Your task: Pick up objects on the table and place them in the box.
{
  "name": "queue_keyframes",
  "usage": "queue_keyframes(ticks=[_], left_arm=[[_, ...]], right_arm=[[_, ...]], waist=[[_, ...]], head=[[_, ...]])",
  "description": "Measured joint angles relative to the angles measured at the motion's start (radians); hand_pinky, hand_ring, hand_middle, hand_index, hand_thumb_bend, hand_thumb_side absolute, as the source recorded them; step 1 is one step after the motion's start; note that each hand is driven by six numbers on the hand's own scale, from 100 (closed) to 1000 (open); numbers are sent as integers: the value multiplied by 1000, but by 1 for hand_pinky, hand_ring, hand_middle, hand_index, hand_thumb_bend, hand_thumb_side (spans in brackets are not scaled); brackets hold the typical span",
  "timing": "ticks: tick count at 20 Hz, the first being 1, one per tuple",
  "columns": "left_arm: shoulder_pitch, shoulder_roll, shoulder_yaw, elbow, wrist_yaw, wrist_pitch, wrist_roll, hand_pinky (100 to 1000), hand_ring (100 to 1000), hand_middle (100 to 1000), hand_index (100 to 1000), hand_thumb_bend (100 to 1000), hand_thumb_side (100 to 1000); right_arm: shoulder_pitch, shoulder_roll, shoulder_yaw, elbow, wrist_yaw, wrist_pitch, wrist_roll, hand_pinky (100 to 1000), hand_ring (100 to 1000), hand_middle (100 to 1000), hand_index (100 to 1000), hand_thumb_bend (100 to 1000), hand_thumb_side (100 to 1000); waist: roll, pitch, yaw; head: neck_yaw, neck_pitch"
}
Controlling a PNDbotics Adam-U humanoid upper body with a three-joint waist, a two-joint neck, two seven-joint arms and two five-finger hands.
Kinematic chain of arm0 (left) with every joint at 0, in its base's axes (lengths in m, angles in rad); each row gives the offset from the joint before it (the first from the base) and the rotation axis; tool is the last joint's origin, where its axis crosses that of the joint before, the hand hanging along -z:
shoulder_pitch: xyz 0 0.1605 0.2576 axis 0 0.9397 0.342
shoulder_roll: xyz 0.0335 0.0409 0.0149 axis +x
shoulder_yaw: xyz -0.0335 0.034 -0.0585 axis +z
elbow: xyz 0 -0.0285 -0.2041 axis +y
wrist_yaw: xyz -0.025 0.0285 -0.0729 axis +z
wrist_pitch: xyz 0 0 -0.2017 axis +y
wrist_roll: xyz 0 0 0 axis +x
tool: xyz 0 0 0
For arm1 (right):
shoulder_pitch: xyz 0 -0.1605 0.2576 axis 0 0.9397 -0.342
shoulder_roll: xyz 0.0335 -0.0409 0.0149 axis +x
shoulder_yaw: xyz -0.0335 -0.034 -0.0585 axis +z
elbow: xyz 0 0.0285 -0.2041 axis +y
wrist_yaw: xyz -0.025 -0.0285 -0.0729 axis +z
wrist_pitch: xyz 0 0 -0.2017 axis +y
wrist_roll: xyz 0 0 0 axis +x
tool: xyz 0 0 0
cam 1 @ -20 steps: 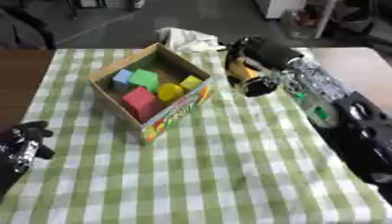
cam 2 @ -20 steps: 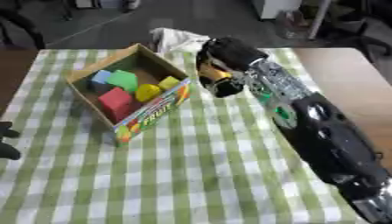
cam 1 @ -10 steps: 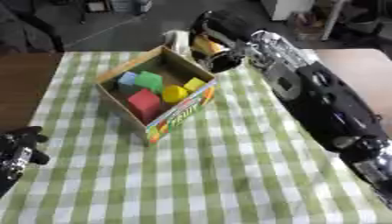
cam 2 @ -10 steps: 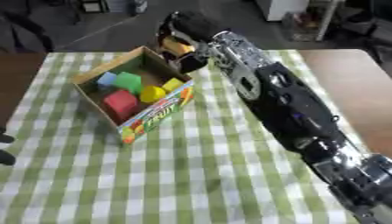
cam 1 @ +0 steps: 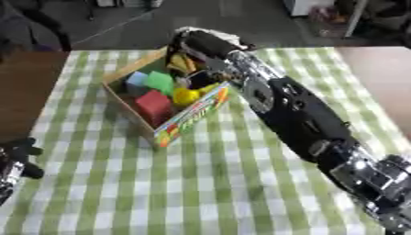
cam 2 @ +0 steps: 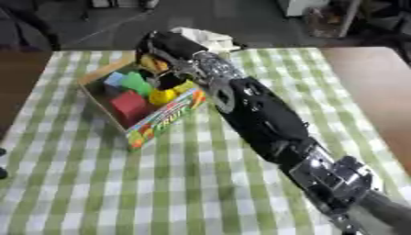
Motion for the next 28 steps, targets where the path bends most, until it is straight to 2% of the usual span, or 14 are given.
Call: queue_keyframes(ticks=[1, 3, 5, 6, 7, 12, 17, 18, 20, 22, 25, 28], left_arm=[[0, 0, 0, 0, 1, 0, 0, 588, 514, 640, 791, 106, 596], [0, 0, 0, 0, 1, 0, 0, 588, 514, 640, 791, 107, 596], [0, 0, 0, 0, 1, 0, 0, 589, 514, 640, 791, 107, 598], [0, 0, 0, 0, 1, 0, 0, 588, 514, 640, 791, 107, 598], [0, 0, 0, 0, 1, 0, 0, 589, 514, 640, 791, 107, 599], [0, 0, 3, 0, 1, 3, 3, 589, 513, 640, 790, 109, 602], [0, 0, 8, 0, -3, 6, 9, 589, 513, 640, 790, 109, 602], [0, 0, 9, 0, -4, 6, 10, 589, 513, 639, 791, 110, 606], [0, 1, 15, -1, -6, 7, 13, 589, 513, 639, 790, 108, 607], [0, 1, 25, -1, -9, 10, 22, 588, 513, 637, 790, 107, 608], [-2, 2, 44, -7, -12, 12, 47, 586, 512, 636, 788, 106, 609], [-5, 2, 55, -12, -11, 12, 72, 586, 514, 638, 789, 109, 610]], right_arm=[[5, 8, -2, 17, 3, -6, -13, 731, 872, 730, 816, 103, 323], [10, 18, -5, 43, 17, -8, -40, 735, 880, 765, 856, 170, 470], [13, 20, -15, 52, 37, 5, -71, 738, 885, 777, 873, 192, 524], [14, 20, -19, 52, 45, 15, -88, 740, 887, 777, 874, 144, 553], [15, 20, -22, 49, 50, 27, -105, 740, 887, 775, 874, 175, 514], [29, -5, -30, -30, 21, 79, -178, 735, 896, 734, 836, 100, 396], [59, -45, -38, -151, -56, 139, -191, 735, 896, 734, 836, 100, 396], [60, -49, -38, -170, -73, 151, -185, 725, 894, 674, 783, 100, 259], [77, -63, -43, -209, -110, 172, -184, 726, 899, 662, 774, 100, 270], [122, -90, -73, -255, -144, 178, -199, 729, 908, 659, 771, 100, 297], [199, -99, -135, -327, -193, 166, -235, 730, 915, 655, 766, 100, 318], [279, -76, -167, -407, -244, 170, -252, 728, 919, 642, 748, 100, 338]], waist=[[0, 0, 0], [0, 1, -1], [-2, 2, -6], [-2, 3, -7], [-4, 4, -10], [-18, 6, -42], [-23, 6, -57], [-23, 6, -58], [-39, 7, -84], [-59, 17, -137], [-56, 36, -208], [-63, 45, -231]], head=[[0, 0], [0, 0], [1, 0], [3, 0], [5, 0], [29, 0], [51, 0], [53, 0], [76, 0], [112, 0], [169, 0], [207, 0]])
